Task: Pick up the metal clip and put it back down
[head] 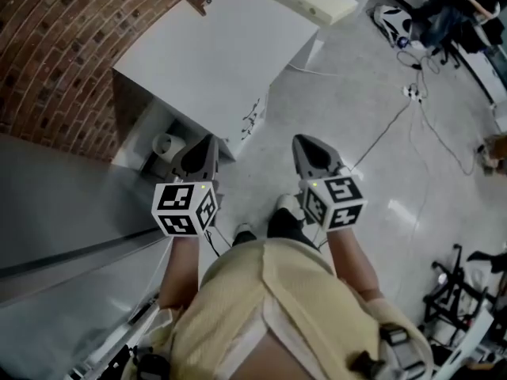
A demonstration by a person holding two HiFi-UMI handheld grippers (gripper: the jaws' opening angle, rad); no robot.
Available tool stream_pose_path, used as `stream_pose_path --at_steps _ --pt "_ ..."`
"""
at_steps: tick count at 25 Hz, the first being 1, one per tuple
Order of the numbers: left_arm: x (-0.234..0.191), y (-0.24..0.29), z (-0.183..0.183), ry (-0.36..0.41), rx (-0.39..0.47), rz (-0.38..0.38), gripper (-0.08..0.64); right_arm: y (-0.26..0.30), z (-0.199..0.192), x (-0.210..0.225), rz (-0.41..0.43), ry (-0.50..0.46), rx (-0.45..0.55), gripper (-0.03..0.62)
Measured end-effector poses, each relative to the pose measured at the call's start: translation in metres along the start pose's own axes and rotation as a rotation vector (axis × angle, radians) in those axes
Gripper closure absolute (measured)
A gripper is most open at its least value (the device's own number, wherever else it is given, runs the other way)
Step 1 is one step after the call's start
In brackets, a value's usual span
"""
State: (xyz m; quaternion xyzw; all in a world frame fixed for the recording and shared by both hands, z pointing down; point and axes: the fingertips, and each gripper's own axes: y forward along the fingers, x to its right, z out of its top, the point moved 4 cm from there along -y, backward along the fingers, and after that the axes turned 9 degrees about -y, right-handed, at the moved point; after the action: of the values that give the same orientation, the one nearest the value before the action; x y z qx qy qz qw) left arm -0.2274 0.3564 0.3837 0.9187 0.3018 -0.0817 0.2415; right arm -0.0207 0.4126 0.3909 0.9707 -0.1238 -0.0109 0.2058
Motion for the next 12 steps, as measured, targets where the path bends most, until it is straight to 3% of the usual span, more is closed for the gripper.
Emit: stream_pose_path --at_steps 4,12 --pt "-0.001 0.006 0.003 -0.060 0.029 -0.025 0.557 0.010 -0.001 0.004 0.050 0.037 0.007 0.588" --pt "-0.001 0.025 0.009 -0.097 0.057 0.018 0.557 0.031 0.005 0.021 0.119 0.029 0.013 0.588"
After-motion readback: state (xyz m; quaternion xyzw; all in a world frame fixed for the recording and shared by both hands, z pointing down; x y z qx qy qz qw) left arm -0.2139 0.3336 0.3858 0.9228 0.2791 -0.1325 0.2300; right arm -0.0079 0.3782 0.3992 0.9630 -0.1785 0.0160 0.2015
